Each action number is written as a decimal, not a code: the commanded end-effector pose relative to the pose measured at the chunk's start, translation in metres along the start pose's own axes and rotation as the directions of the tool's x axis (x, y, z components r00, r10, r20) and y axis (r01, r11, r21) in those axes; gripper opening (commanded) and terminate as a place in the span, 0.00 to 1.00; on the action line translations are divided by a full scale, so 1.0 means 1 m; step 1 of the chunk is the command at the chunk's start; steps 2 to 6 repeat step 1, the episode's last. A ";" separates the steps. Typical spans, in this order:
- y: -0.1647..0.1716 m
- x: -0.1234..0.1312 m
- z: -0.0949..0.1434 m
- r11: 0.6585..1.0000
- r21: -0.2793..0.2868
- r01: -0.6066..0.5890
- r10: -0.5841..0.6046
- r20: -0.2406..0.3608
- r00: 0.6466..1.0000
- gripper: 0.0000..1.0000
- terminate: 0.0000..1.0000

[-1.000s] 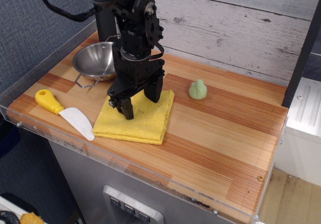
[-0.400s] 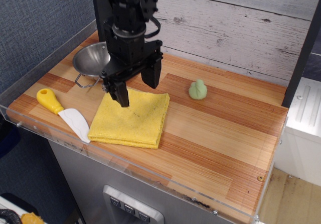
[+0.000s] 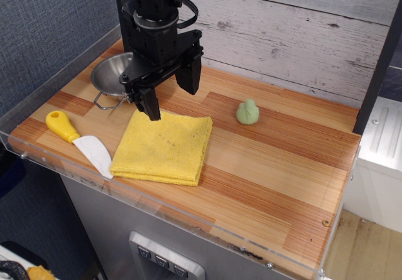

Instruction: Move the yellow cloth between the yellow knife and the metal cup.

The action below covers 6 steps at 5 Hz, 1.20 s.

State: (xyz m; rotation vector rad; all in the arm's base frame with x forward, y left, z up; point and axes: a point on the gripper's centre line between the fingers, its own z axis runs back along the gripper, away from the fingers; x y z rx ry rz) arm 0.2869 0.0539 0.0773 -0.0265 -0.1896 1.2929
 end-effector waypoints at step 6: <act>-0.002 -0.001 0.011 0.999 -0.036 0.002 -0.001 0.015 1.000 1.00 1.00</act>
